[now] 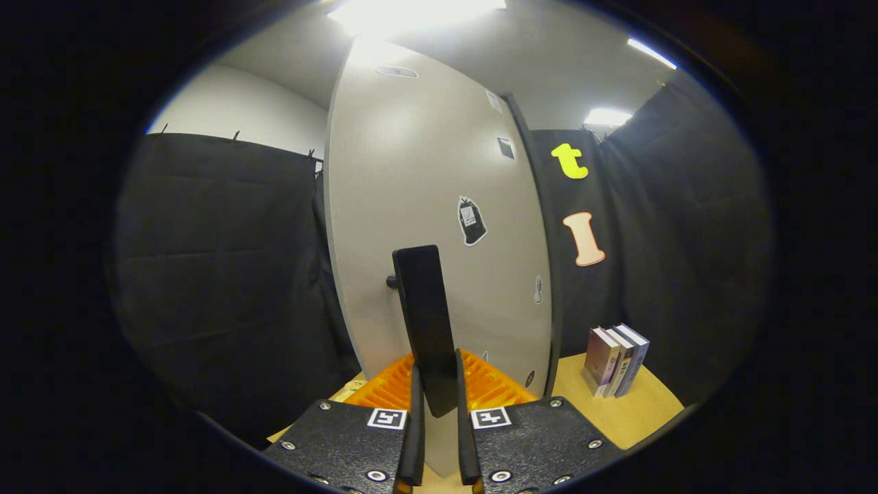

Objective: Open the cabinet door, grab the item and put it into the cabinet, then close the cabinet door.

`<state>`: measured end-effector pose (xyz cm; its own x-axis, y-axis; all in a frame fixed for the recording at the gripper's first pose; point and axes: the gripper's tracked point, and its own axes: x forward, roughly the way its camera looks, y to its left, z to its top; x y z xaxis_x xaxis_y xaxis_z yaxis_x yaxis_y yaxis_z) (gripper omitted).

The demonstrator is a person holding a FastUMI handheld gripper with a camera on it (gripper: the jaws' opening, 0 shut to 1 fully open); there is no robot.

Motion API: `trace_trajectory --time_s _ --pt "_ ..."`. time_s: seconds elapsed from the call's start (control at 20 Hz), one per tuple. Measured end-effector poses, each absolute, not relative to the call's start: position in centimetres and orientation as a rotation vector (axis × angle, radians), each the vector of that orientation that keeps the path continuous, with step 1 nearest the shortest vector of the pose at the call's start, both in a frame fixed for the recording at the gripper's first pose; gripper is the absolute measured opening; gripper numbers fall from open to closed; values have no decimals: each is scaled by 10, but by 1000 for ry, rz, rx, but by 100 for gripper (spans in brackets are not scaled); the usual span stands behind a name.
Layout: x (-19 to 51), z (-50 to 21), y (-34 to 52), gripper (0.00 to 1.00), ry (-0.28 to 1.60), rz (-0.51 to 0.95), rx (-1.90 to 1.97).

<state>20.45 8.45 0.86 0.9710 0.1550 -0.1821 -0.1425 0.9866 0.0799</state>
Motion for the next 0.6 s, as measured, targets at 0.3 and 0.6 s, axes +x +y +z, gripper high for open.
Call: trace_trajectory --time_s 0.3,0.6 --pt "203 12 71 19 186 80 30" --pt "202 14 64 14 172 10 17"
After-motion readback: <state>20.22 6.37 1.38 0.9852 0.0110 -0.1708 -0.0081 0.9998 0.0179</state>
